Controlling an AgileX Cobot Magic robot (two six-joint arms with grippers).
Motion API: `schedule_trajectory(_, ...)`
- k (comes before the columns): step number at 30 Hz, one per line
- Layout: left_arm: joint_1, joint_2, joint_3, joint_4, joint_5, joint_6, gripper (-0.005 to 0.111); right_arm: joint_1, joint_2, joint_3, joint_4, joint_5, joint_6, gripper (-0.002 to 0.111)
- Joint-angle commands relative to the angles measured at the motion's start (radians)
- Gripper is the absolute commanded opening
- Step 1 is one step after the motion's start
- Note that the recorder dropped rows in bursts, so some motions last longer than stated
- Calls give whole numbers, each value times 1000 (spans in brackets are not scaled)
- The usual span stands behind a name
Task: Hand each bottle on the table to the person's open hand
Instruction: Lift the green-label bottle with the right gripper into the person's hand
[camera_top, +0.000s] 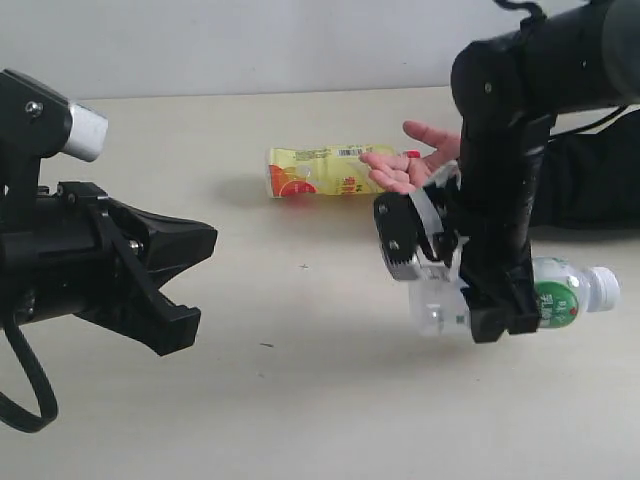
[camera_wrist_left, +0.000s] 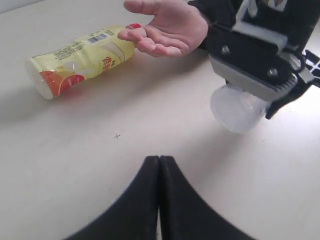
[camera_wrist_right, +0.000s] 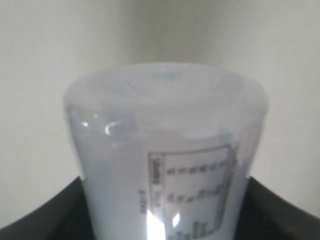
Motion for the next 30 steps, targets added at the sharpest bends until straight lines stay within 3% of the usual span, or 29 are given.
schedule_trajectory(1,2,-7,5,2,1,6,1,3,-86,-122,110,22,315,0)
schedule_trajectory(4,2,-7,5,2,1,6,1,3,-142,-235,113,22,612,0)
schedule_trajectory(11,2,-7,5,2,1,6,1,3,-160,-333,-38,-109,981,0)
schedule_trajectory(16,2,-7,5,2,1,6,1,3,-115,-333,-179,-219,1112,0)
schedule_trajectory(30,2,-7,5,2,1,6,1,3,96,-333,-387,-270,1298,0)
